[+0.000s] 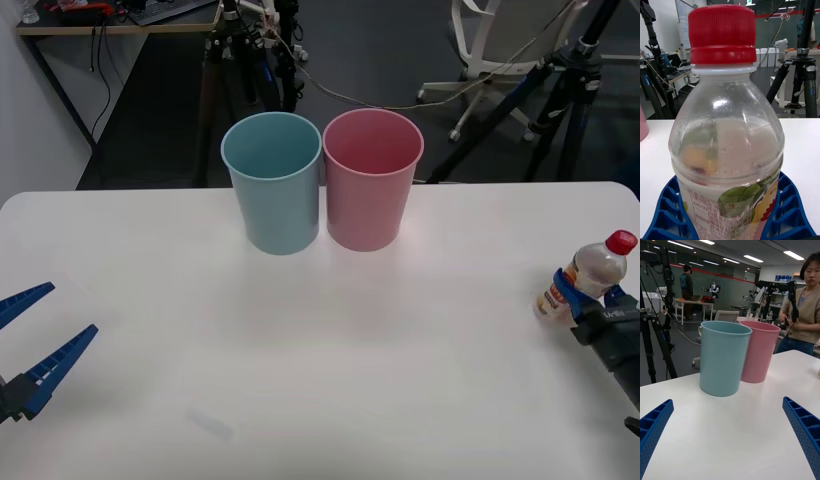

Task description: Grasp the object on the table and drop it into the matching bin: aluminum can to the light blue bin, PET bottle to the pink bin.

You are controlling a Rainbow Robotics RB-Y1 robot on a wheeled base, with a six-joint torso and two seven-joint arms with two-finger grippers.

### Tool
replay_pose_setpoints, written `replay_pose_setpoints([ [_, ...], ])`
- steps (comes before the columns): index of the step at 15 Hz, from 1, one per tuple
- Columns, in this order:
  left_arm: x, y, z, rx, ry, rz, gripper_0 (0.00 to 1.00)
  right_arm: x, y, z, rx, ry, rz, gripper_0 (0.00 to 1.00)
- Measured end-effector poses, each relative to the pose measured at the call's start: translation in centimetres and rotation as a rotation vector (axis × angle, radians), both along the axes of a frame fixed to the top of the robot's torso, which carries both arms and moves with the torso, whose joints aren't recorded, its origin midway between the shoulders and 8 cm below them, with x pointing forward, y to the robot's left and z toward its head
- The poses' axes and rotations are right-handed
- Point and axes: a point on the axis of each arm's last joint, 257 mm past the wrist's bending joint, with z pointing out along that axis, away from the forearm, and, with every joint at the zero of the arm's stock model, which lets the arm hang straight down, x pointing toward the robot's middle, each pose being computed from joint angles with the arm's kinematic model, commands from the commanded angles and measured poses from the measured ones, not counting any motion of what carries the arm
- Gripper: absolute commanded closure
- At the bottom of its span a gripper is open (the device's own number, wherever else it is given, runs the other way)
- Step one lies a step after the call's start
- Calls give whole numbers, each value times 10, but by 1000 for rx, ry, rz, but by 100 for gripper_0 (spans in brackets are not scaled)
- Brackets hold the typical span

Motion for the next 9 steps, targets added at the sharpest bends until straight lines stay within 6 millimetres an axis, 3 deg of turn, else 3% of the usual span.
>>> replay_pose_setpoints([
  [3,0,0,0,0,0,0,0,-10,-2,-2,-16,-3,13,100],
  [9,0,0,0,0,0,0,0,-54,5,11,-68,-7,64,100],
])
